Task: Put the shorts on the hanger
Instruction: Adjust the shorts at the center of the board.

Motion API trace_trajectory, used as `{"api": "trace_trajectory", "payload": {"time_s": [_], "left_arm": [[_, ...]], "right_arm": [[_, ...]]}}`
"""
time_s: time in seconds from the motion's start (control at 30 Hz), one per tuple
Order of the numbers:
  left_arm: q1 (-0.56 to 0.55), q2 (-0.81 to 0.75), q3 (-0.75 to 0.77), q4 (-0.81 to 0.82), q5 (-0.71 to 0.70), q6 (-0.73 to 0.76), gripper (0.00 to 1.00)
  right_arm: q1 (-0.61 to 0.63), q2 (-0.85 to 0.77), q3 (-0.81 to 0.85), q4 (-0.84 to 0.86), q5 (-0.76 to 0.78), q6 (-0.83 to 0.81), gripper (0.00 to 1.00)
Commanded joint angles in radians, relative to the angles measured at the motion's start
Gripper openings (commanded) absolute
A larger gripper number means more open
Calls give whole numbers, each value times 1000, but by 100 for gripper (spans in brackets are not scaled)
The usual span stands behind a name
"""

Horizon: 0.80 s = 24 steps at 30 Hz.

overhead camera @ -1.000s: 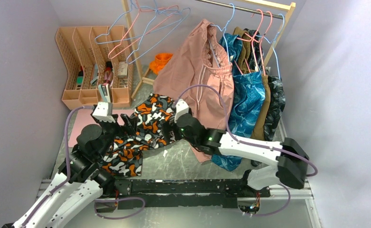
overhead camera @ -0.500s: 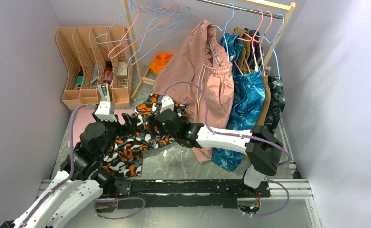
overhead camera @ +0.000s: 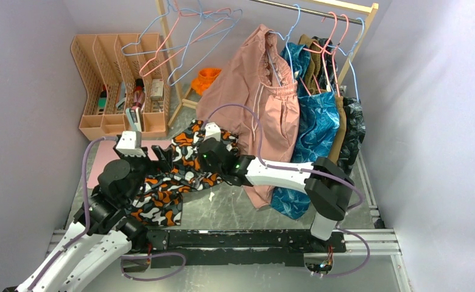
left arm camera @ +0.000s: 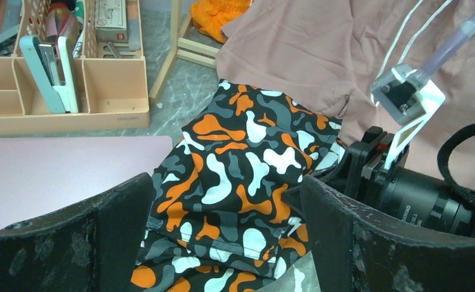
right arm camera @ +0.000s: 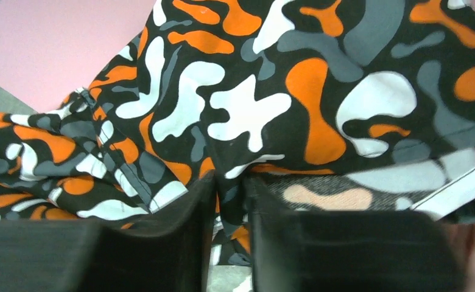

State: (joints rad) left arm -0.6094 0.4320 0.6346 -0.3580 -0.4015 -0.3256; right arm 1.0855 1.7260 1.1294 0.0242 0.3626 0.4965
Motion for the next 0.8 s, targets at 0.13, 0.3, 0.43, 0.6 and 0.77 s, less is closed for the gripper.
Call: {"api": "trace_trajectory", "payload": {"time_s": [0.13,0.3,0.43,0.6,0.77], "left_arm": [[20,17,37,-35,-94,-5,93],[21,-29,17,-4,-83,9,93],[21,-58,1,33,-9,33,93],[21,-70,-6,54,43,46,93],[21,-61,-3,50,45,41,93]], "right_arm": [[-79,-143,31,-13,-135,-69,0],[-80,-324,42,-60,-259,-180,0],[-80,-445,16,-94,-264,-249,0],[-80,-532,-55,-133,-241,-248,0],[-79,-594,-162,-107,-285,-166,0]]}}
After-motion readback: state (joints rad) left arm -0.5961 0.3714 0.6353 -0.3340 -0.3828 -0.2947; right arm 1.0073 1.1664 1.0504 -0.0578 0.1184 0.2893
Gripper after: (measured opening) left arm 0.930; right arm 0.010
